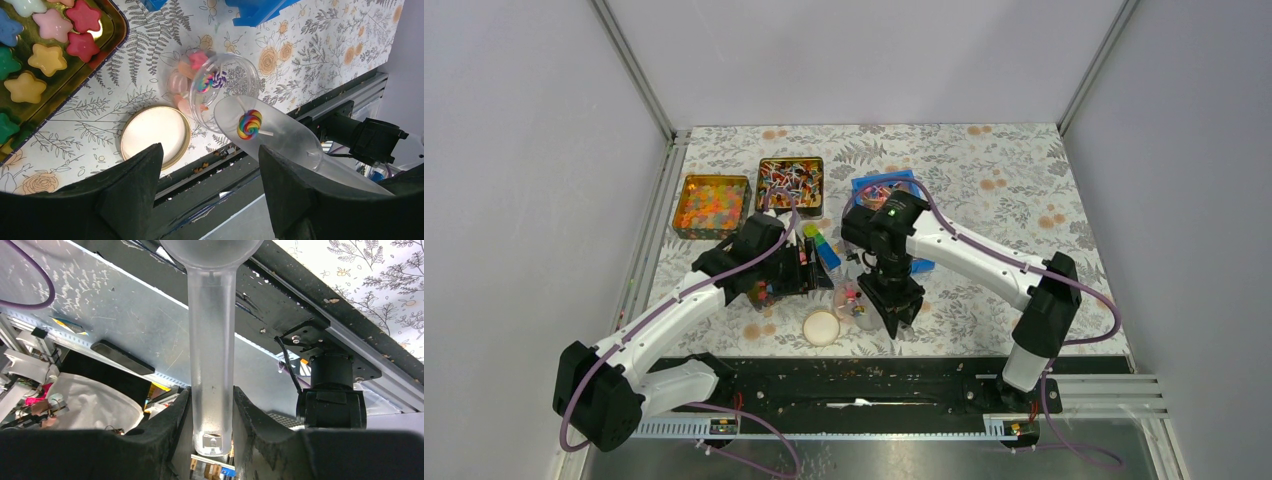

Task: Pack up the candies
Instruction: Place the fake candies in the packing bottle.

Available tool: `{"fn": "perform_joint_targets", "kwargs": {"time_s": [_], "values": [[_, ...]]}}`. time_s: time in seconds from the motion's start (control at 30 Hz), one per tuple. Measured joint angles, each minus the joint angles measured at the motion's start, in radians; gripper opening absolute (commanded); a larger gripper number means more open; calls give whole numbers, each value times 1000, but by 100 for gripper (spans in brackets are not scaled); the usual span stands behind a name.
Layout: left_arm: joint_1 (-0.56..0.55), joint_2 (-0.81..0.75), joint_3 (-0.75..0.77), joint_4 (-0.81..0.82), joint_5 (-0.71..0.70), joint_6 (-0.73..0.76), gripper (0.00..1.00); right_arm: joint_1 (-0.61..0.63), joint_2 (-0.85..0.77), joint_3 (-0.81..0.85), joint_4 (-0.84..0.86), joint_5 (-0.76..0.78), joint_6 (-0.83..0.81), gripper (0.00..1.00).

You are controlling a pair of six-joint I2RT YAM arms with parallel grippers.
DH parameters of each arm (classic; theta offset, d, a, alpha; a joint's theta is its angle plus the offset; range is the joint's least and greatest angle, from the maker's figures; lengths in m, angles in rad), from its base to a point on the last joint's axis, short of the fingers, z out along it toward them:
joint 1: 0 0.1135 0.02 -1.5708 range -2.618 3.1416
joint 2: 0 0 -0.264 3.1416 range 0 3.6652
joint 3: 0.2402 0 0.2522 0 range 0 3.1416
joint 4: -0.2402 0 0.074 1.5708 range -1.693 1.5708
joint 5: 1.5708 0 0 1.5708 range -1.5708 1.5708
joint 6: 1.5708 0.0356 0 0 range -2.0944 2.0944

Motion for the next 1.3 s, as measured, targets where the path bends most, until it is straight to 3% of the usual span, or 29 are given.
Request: {"fn": "perform_joint_targets", "kwargs": {"time_s": [0.63,1.3], "values": [[0,16,5,-7,0,6,70,-45,-1,-8,-1,-89,-8,0],[0,246,156,51,40,6,70,-141,-126,-44,63,50,-30,0]]}}
